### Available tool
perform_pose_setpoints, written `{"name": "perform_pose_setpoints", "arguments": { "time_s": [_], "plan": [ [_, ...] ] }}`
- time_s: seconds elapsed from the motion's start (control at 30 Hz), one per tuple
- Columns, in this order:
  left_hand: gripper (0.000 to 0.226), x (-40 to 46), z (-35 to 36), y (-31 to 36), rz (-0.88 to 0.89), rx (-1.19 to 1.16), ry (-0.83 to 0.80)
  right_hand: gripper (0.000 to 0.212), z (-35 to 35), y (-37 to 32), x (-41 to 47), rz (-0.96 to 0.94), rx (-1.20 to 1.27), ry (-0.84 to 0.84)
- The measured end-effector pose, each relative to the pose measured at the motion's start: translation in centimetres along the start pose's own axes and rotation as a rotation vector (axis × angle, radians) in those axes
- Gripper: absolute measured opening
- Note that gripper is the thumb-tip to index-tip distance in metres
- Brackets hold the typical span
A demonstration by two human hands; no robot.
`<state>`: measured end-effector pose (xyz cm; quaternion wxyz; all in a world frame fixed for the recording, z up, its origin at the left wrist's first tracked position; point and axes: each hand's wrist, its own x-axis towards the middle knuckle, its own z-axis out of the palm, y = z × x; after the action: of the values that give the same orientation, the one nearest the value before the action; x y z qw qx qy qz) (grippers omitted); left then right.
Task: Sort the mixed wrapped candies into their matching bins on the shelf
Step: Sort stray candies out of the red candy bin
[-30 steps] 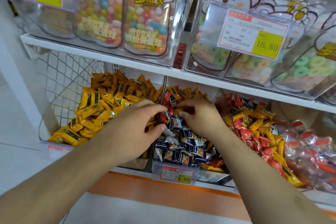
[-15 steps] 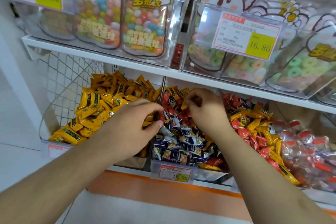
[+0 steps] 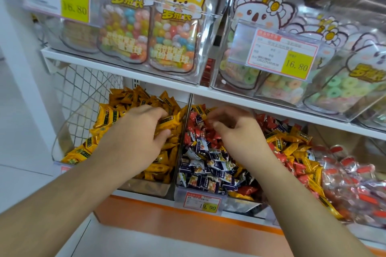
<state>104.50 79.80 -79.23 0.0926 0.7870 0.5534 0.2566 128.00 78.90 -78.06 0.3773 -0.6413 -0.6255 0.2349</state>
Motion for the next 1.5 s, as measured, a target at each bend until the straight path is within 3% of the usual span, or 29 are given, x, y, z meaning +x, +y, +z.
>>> {"name": "perform_pose_setpoints", "arguments": {
  "time_s": [0.23, 0.43, 0.7, 0.93, 1.17, 1.33, 1.5],
  "plan": [
    [0.058, 0.7, 1.2, 0.4, 0.044, -0.111, -0.145, 0.021, 0.5, 2.0, 2.4, -0.061, -0.320, 0.140],
    [0.062, 1.7, 3.2, 1.0, 0.063, -0.104, -0.194, 0.046, 3.3, 2.3, 6.3, 0.123, -0.516, 0.039],
    [0.058, 1.8, 3.7, 0.9, 0.078, -0.145, -0.178, 0.055, 5.5, 2.8, 9.1, 0.290, -0.678, 0.064],
    [0.059, 1.8, 3.5, 1.0, 0.054, -0.159, -0.200, 0.024, 4.5, 2.5, 8.1, 0.297, -0.610, 0.074],
    [0.057, 1.5, 3.4, 1.1, 0.049, -0.174, -0.201, 0.031, 3.3, 3.2, 7.2, 0.309, -0.521, 0.008],
    [0.056, 1.3, 3.2, 1.0, 0.059, -0.187, -0.202, 0.026, 1.9, 3.6, 5.9, 0.206, -0.464, 0.008],
    [0.056, 1.3, 2.8, 1.2, 0.044, -0.198, -0.163, 0.023, 1.0, 2.6, 3.9, 0.114, -0.220, 0.094]
  ]
}}
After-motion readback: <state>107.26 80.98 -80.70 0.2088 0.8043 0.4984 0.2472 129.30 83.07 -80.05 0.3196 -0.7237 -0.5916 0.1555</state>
